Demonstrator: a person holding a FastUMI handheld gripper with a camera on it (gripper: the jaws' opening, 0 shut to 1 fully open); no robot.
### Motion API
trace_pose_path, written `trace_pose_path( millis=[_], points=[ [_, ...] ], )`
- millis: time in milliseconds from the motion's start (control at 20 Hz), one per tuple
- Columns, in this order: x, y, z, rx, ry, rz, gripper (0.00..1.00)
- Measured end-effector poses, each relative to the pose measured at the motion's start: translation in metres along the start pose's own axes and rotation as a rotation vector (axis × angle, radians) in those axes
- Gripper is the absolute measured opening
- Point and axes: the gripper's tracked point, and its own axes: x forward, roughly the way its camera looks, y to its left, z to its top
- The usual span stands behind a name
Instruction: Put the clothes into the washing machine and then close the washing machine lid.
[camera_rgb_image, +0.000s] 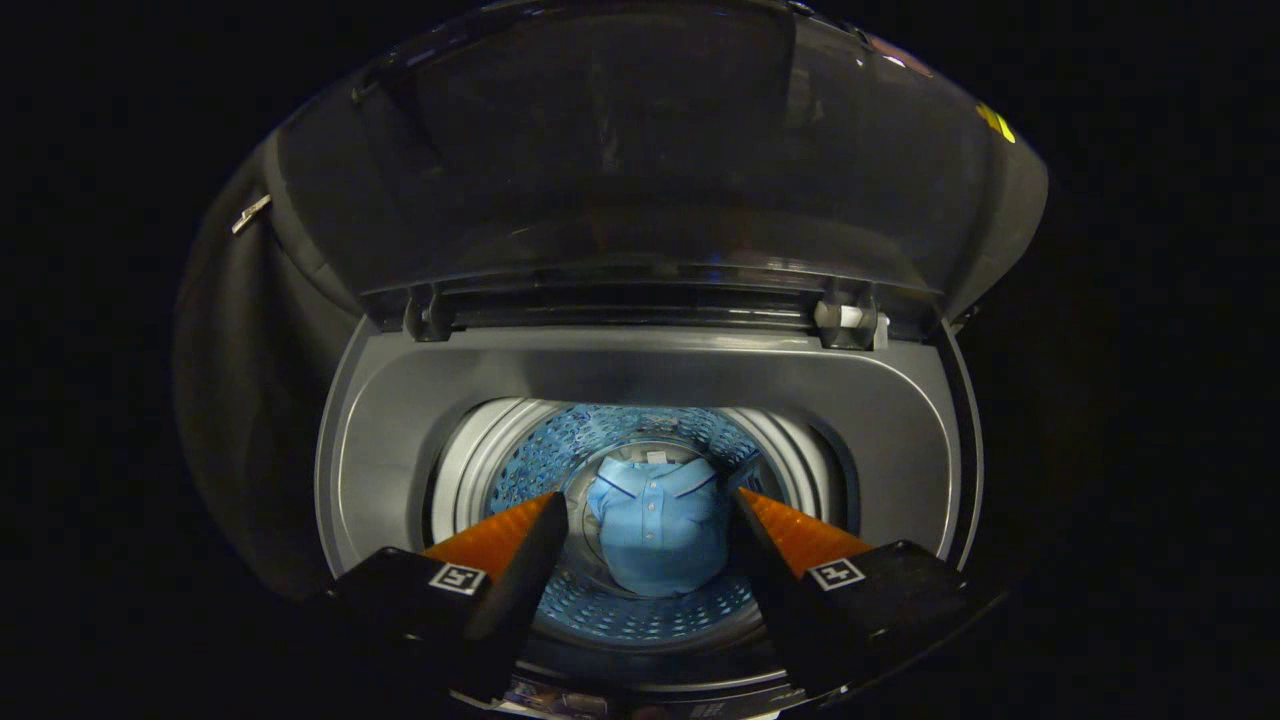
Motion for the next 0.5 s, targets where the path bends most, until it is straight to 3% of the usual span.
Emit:
trace_pose_path(
  millis=[300,500],
  points=[
    [-0.011,0.000,0.005,0.000,-0.016,0.000,1.00],
    [-0.039,0.000,0.034,0.010,-0.092,0.011,1.00]
  ],
)
